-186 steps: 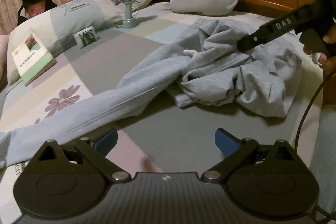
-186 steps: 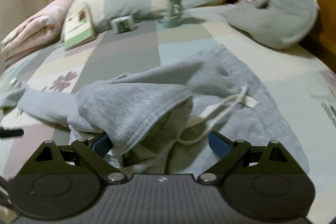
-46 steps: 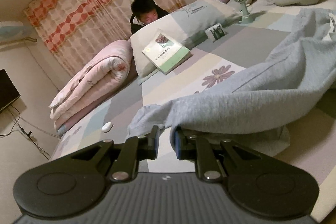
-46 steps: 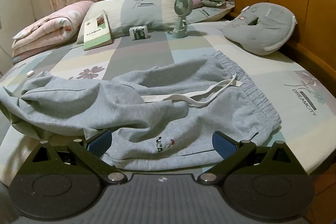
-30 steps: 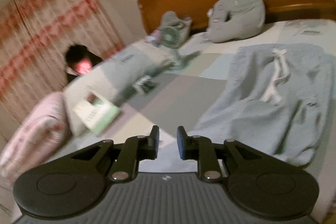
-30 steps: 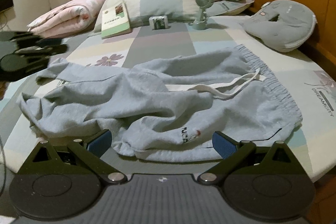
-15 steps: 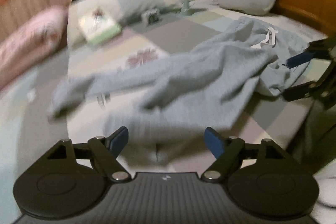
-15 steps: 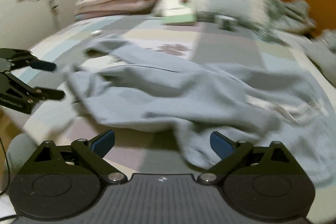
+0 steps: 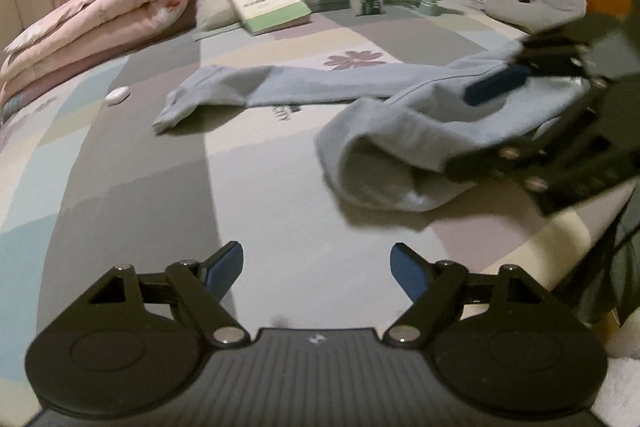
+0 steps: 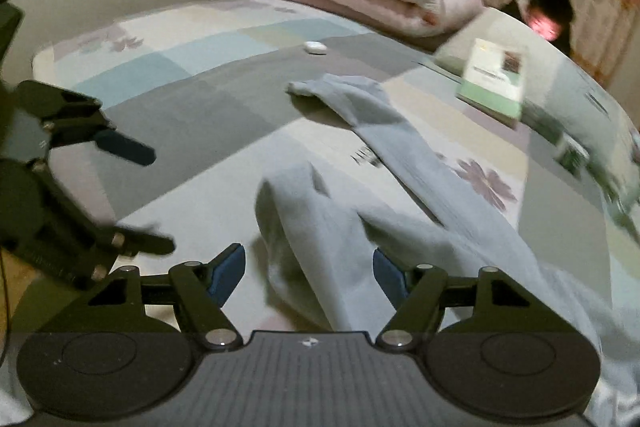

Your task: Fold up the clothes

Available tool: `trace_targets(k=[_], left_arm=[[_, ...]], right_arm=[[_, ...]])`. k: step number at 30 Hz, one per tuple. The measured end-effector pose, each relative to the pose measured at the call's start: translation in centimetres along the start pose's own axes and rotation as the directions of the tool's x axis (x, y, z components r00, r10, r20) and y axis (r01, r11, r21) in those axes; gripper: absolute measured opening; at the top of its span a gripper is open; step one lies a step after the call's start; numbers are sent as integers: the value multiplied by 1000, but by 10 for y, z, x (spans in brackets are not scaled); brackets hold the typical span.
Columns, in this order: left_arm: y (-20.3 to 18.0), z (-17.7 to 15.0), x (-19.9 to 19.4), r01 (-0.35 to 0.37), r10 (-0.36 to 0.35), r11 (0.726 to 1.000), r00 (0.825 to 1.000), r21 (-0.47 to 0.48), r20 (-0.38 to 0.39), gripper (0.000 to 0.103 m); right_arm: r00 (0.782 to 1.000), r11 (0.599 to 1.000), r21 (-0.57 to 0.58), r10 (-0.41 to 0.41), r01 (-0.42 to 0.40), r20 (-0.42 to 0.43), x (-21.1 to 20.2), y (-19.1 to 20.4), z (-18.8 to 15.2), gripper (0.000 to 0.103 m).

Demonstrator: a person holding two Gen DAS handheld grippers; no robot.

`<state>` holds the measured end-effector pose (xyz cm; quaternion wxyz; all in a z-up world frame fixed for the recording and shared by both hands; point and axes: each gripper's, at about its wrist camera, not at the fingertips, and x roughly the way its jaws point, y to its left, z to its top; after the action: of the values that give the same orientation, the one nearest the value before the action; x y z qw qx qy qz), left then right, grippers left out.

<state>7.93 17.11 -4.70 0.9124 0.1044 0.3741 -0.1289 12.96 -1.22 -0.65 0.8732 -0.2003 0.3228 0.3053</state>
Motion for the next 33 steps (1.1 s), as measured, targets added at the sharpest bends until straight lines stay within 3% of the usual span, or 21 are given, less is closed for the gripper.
trace_targets(k=[4, 5, 6, 8, 17, 25, 33], left_arm=[[11, -10, 2, 9, -8, 999, 1000, -32, 8, 81], [13, -12, 2, 11, -11, 999, 1000, -39, 10, 81], [15, -14, 3, 13, -13, 999, 1000, -46, 12, 81], [17, -17, 3, 12, -11, 998, 1000, -60, 18, 81], [5, -9, 1, 17, -16, 999, 999, -41, 36, 81], [-32, 10, 9, 49, -50, 998, 998, 28, 41, 81], [-71, 28, 21, 69, -71, 994, 997, 86, 25, 81]], right_arm=[[999, 998, -54, -25, 23, -28, 31, 10, 23, 74], [998, 997, -68, -41, 39, -40, 37, 12, 25, 62], [997, 996, -78, -55, 51, -58, 43, 13, 26, 39], [992, 994, -78, -78, 70, -101, 52, 11, 25, 6], [972, 973, 63, -215, 222, -98, 0, -59, 1, 6], [932, 903, 237, -332, 359, -145, -41, -136, -54, 6], [905, 840, 340, -372, 424, -208, -56, -184, -110, 6]])
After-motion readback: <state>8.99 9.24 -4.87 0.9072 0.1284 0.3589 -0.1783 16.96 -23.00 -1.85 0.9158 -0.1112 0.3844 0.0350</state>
